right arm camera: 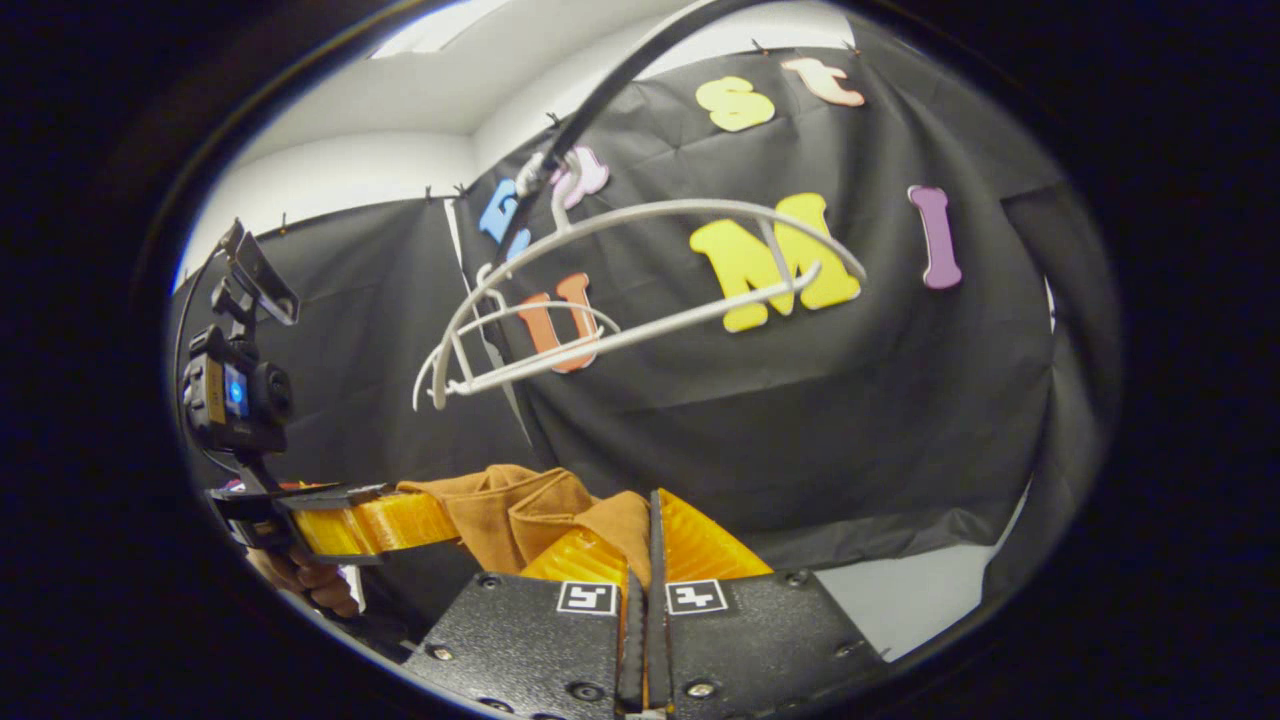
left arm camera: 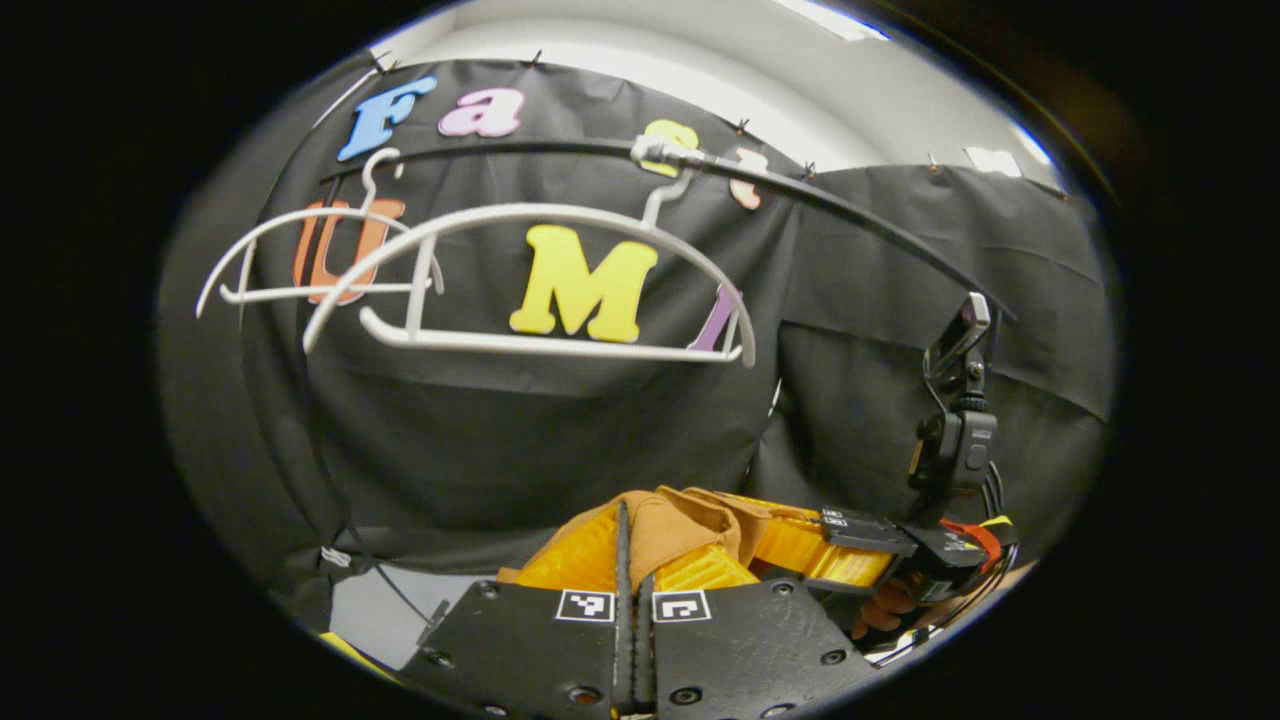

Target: Grasp the clothes on the hanger with both hands and then place them into the laundry hamper below.

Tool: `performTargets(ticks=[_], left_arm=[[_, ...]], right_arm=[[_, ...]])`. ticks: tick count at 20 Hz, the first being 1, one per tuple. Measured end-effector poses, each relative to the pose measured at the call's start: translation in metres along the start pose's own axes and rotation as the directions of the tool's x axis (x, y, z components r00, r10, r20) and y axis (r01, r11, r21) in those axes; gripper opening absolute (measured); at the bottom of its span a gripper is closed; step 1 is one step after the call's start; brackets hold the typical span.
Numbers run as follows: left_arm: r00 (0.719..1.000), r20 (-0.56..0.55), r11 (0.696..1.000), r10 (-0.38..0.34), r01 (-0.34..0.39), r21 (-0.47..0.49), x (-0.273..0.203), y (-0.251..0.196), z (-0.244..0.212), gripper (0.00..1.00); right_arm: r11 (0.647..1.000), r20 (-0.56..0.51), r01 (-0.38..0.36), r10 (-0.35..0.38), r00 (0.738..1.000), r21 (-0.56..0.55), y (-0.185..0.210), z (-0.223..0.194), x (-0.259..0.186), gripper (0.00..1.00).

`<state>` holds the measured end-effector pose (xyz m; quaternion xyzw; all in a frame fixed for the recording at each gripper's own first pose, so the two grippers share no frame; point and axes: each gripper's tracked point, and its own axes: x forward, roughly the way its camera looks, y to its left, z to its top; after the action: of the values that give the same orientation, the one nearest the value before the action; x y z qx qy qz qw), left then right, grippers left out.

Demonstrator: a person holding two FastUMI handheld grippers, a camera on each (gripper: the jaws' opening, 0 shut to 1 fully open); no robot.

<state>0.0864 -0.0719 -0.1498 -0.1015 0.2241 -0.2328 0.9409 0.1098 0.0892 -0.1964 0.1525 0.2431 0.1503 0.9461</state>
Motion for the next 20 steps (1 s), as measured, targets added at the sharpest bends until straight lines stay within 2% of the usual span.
performTargets(ticks=[2, 3, 4, 5, 6, 9, 11, 12, 13, 14, 15, 16, 17, 18, 19, 20], left_arm=[[0.996, -0.083, 1.000, 0.025, -0.025, 0.001, 0.010, 0.008, -0.038, 0.06], [0.992, -0.121, 0.999, 0.039, -0.039, -0.002, 0.016, 0.015, -0.055, 0.00], [0.986, -0.161, 0.999, 0.050, -0.053, -0.013, 0.021, 0.021, -0.075, 0.00], [0.978, -0.198, 0.997, 0.060, -0.067, -0.031, 0.026, 0.026, -0.092, 0.06], [0.971, -0.232, 0.996, 0.065, -0.079, -0.051, 0.029, 0.030, -0.107, 0.00], [0.936, -0.329, 0.983, 0.126, -0.162, -0.084, 0.042, 0.046, -0.147, 0.00], [0.900, -0.395, 0.973, 0.182, -0.224, -0.063, 0.049, 0.059, -0.174, 0.00], [0.871, -0.450, 0.969, 0.195, -0.241, -0.047, 0.048, 0.063, -0.195, 0.01], [0.841, -0.501, 0.966, 0.204, -0.255, -0.035, 0.044, 0.067, -0.215, 0.02], [0.819, -0.537, 0.965, 0.203, -0.261, -0.033, 0.043, 0.067, -0.225, 0.17], [0.807, -0.559, 0.966, 0.190, -0.257, -0.043, 0.042, 0.062, -0.232, 0.21], [0.804, -0.569, 0.967, 0.173, -0.249, -0.058, 0.044, 0.053, -0.227, 0.31], [0.803, -0.573, 0.968, 0.162, -0.241, -0.064, 0.047, 0.048, -0.223, 0.22], [0.805, -0.571, 0.969, 0.164, -0.241, -0.062, 0.050, 0.047, -0.218, 0.32], [0.805, -0.567, 0.968, 0.173, -0.246, -0.055, 0.049, 0.051, -0.219, 0.45], [0.808, -0.564, 0.968, 0.171, -0.245, -0.058, 0.048, 0.052, -0.221, 0.34]], right_arm=[[0.999, -0.085, 0.020, -0.017, 0.996, 0.025, -0.014, -0.036, 0.014, 0.05], [0.999, -0.123, 0.036, -0.033, 0.992, 0.023, -0.022, -0.053, 0.019, 0.05], [0.998, -0.162, 0.052, -0.048, 0.986, 0.019, -0.031, -0.072, 0.023, 0.05], [0.998, -0.202, 0.060, -0.054, 0.978, 0.026, -0.036, -0.089, 0.028, 0.05], [0.997, -0.240, 0.067, -0.056, 0.969, 0.038, -0.042, -0.106, 0.034, 0.05], [0.989, -0.333, 0.144, -0.126, 0.935, 0.030, -0.067, -0.144, 0.047, 0.05], [0.974, -0.399, 0.225, -0.216, 0.891, -0.024, -0.100, -0.169, 0.055, 0.05], [0.961, -0.437, 0.270, -0.271, 0.857, -0.066, -0.118, -0.180, 0.053, 0.05], [0.942, -0.481, 0.315, -0.332, 0.811, -0.119, -0.137, -0.192, 0.049, 0.05], [0.933, -0.514, 0.330, -0.354, 0.781, -0.142, -0.142, -0.208, 0.046, 0.06], [0.935, -0.541, 0.328, -0.347, 0.766, -0.135, -0.143, -0.219, 0.042, 0.06], [0.938, -0.550, 0.329, -0.334, 0.765, -0.110, -0.145, -0.222, 0.044, 0.07], [0.938, -0.548, 0.333, -0.329, 0.769, -0.095, -0.147, -0.222, 0.047, 0.10], [0.936, -0.538, 0.340, -0.336, 0.773, -0.096, -0.149, -0.218, 0.046, 0.13], [0.932, -0.526, 0.347, -0.347, 0.777, -0.104, -0.150, -0.215, 0.047, 0.20], [0.929, -0.512, 0.352, -0.357, 0.781, -0.111, -0.150, -0.212, 0.047, 0.23]])
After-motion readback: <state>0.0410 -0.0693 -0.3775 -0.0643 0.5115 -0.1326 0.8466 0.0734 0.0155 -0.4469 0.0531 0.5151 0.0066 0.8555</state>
